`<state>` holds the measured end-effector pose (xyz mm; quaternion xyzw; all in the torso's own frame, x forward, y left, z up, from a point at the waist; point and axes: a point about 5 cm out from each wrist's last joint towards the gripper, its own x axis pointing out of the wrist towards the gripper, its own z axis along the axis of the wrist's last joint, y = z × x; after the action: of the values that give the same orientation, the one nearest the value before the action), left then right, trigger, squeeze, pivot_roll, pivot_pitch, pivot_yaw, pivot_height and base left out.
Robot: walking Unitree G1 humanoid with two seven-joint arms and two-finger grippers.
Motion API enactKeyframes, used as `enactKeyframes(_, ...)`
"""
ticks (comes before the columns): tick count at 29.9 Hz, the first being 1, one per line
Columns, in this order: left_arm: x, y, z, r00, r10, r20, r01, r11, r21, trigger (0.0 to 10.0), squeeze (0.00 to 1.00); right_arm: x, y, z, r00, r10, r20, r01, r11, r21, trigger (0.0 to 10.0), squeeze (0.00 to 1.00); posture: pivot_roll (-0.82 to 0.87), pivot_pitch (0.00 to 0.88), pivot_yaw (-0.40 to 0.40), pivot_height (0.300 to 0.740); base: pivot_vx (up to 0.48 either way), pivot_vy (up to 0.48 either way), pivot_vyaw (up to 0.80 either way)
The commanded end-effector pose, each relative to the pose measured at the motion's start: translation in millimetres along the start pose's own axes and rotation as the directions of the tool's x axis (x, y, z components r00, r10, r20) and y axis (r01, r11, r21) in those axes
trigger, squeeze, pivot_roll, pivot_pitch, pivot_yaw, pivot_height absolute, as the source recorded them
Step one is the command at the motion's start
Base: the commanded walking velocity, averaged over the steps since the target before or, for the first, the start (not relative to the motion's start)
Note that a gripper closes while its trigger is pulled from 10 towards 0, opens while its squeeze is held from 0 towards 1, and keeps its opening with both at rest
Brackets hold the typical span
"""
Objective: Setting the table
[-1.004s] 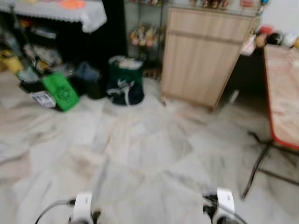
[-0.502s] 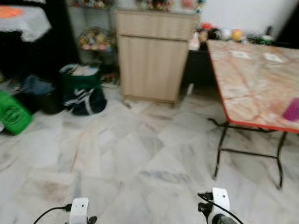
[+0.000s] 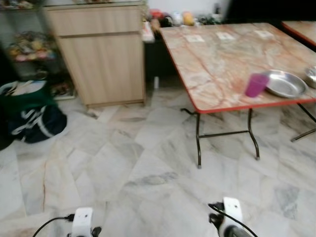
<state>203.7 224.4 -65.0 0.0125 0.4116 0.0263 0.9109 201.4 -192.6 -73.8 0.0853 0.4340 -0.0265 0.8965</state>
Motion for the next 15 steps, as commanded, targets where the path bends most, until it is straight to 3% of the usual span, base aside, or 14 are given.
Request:
enactKeyframes(1, -4.2, 5.8, -15.1, 0.999, 0.008, -0.047, -0.007, 1.000, 0.028, 10.0, 0.00, 1.4, 6.4, 3.1, 1.000, 0.015, 0.015, -0.015, 1.000, 0.005, 10.0, 0.00, -0.01, 0.036, -0.014, 0.740, 0.000, -0.240, 0.00)
enactKeyframes(15, -4.0, 3.5, -16.0, 0.999, 0.001, -0.052, 0.001, 1.000, 0.031, 10.0, 0.00, 1.5, 5.8, 4.5, 1.000, 0.010, 0.023, -0.010, 1.000, 0.004, 10.0, 0.00, -0.02, 0.038, -0.013, 0.740, 0.000, -0.458, 0.00)
